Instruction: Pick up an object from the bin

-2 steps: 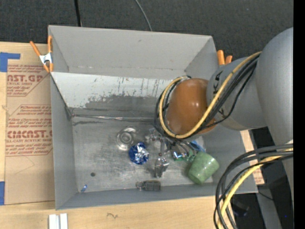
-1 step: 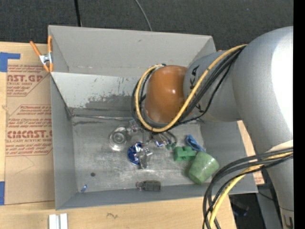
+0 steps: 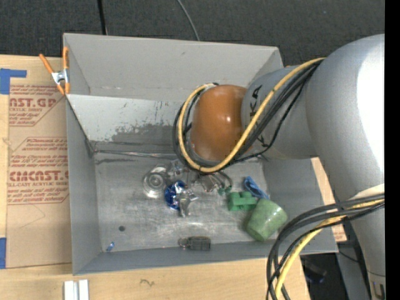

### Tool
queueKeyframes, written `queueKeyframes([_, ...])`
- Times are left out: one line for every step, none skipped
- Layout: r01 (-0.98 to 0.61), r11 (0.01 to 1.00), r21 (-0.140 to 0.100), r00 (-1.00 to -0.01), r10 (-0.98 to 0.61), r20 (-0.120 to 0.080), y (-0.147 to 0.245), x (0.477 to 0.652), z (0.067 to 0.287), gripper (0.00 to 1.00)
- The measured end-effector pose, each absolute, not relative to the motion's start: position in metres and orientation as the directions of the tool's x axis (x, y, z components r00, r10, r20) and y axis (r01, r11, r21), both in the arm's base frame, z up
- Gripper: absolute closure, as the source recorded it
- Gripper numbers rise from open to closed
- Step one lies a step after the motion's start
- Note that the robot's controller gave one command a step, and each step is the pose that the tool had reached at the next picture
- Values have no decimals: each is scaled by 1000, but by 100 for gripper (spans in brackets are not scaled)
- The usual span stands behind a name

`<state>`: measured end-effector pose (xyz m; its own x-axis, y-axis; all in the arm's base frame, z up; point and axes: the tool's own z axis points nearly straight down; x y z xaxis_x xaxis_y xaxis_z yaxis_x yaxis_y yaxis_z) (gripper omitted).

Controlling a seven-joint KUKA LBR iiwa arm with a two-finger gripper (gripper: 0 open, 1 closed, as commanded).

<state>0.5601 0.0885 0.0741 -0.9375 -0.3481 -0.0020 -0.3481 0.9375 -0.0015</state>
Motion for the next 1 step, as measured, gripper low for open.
queueKeyframes([-708,706,-6,-706,-708,-9,51,568,308,100])
